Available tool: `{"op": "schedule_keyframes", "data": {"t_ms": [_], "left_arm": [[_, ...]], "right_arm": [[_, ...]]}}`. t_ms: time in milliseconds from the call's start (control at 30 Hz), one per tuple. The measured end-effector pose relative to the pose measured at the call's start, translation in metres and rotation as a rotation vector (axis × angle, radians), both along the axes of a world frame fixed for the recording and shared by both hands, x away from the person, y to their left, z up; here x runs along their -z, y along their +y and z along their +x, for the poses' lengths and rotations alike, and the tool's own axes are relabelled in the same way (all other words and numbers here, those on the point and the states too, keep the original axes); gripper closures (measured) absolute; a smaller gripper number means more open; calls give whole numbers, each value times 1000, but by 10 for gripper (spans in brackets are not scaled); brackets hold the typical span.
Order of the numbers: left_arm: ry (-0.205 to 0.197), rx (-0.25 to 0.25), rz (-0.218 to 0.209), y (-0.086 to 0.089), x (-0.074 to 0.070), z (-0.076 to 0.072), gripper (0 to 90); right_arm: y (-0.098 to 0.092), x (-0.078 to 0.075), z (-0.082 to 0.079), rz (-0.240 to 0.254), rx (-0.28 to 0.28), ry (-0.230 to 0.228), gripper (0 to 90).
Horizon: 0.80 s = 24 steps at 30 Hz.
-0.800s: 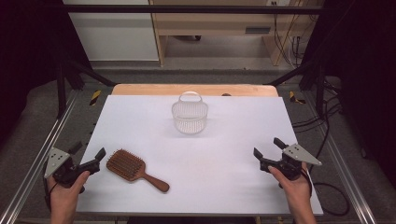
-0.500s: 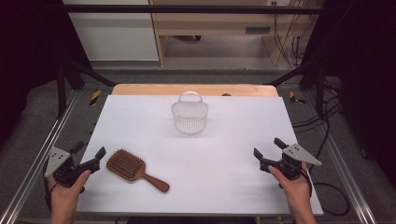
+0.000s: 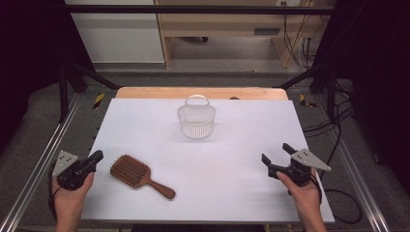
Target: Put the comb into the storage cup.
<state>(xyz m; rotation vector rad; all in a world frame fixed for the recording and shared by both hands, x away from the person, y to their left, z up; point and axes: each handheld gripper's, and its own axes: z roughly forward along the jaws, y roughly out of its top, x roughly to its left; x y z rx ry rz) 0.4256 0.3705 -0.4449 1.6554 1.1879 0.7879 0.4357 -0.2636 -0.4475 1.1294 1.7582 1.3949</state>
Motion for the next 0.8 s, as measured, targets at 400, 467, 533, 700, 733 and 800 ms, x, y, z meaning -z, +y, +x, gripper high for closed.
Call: {"op": "schedule_keyframes", "data": {"t_ms": [400, 467, 533, 700, 733, 800], "left_arm": [[71, 0, 60, 1, 11, 12, 900], [81, 0, 67, 1, 12, 13, 900], [85, 0, 71, 1, 14, 14, 900], [100, 21, 96, -2, 17, 18, 900], [102, 24, 98, -3, 18, 18, 900], [111, 34, 106, -4, 19, 20, 900]], "right_arm": [[4, 1, 1, -14, -16, 6, 98], [5, 2, 1, -14, -20, 11, 98], [5, 2, 1, -14, -22, 12, 98], [7, 2, 2, -20, -30, 16, 98], [8, 2, 1, -18, -31, 18, 99], [8, 2, 2, -17, -31, 18, 99]]}}
